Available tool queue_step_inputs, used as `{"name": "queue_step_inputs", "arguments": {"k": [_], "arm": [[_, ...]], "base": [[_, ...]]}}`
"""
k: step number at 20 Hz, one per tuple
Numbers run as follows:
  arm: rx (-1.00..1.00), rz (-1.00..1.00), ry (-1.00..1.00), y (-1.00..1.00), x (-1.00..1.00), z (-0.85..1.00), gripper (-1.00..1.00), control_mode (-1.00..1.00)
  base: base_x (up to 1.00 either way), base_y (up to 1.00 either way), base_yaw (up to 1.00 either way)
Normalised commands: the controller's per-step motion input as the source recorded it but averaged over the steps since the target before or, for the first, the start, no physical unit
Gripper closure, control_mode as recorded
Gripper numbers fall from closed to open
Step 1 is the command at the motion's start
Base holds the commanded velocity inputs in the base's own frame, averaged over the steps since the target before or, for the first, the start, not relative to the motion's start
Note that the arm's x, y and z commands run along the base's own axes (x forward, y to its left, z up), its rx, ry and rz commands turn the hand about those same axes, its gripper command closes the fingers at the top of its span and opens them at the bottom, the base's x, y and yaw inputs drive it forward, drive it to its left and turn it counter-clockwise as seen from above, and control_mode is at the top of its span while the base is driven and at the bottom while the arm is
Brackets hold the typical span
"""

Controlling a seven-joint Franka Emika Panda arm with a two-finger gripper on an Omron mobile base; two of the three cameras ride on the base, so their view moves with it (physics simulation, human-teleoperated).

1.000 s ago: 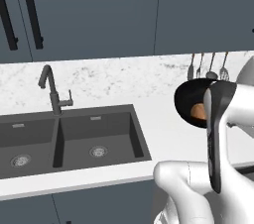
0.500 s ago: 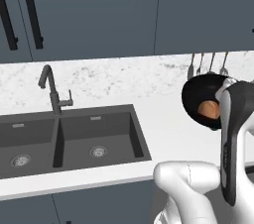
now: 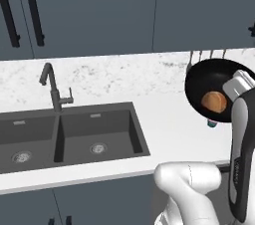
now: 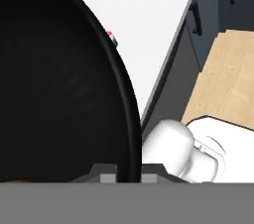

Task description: Pick the onion from the sink and place it in the bowl. Then pick the bowl and place it in the microwave. Then close the microwave door and press the start button.

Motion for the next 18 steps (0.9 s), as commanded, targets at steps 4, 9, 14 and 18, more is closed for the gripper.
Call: {"name": "queue_step_inputs", "arguments": {"k": [4,9,14,18], "arm": [[0.0,0.0,0.0,0.0,0.0,0.0,1.0,1.0],[0.0,0.0,0.0,0.0,0.0,0.0,1.0,1.0],[0.0,0.0,0.0,0.0,0.0,0.0,1.0,1.0],[0.0,0.0,0.0,0.0,0.0,0.0,1.0,1.0]], "base": [[-0.78,-0.01,-0.03],[-0.96,-0.03,-0.13],[-0.19,-0.07,-0.7],[0.0,0.0,-1.0]]}}
